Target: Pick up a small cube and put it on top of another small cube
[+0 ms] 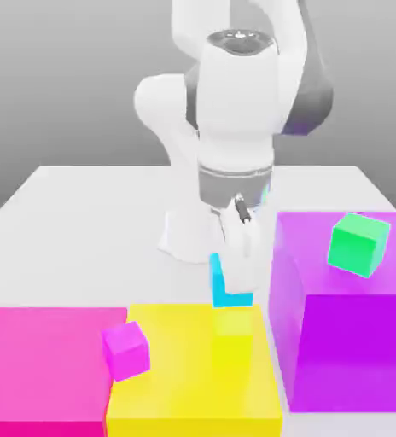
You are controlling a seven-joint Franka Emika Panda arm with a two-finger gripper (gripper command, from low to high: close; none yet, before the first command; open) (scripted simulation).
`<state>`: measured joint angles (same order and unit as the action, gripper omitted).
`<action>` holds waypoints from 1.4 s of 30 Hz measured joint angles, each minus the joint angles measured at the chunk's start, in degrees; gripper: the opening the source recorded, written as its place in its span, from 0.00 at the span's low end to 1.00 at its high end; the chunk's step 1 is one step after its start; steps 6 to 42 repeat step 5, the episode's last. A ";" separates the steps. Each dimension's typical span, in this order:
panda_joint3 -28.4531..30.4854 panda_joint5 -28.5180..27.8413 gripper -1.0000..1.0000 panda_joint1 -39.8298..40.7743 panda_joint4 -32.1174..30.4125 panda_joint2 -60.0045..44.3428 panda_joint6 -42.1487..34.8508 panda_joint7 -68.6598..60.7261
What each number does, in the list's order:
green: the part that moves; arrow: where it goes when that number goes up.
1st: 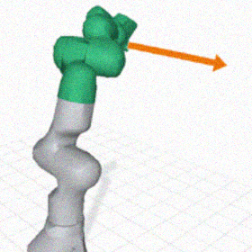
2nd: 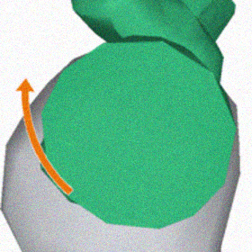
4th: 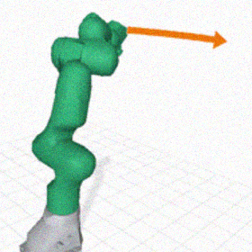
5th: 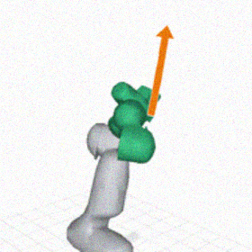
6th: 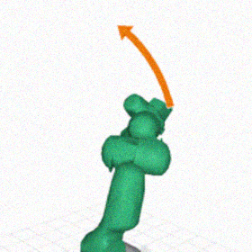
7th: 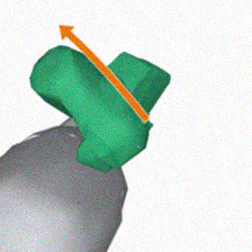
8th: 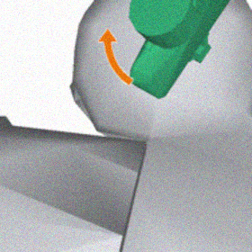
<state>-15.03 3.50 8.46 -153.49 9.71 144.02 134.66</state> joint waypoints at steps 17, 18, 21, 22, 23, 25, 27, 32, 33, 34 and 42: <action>-0.35 -1.00 1.00 0.12 -1.02 -4.37 5.40 0.97; -0.35 -1.00 1.00 0.12 -1.02 -4.37 5.40 0.97; -0.35 -1.00 1.00 0.12 -1.02 -4.37 5.40 0.97; -0.35 -1.00 1.00 0.12 -1.02 -4.37 5.40 0.97; -0.35 -1.00 1.00 0.12 -1.02 -4.37 5.40 0.97; -0.35 -1.00 1.00 0.12 -1.02 -4.37 5.40 0.97; -0.35 -1.00 1.00 0.12 -1.02 -4.37 5.40 0.97; -0.35 -1.00 1.00 0.12 -1.02 -4.37 5.40 0.97; -0.35 -1.00 1.00 0.12 -1.02 -4.37 5.40 0.97; -0.35 -1.00 1.00 0.12 -1.02 -4.37 5.40 0.97; -0.35 -1.00 1.00 0.12 -1.02 -4.37 5.40 0.97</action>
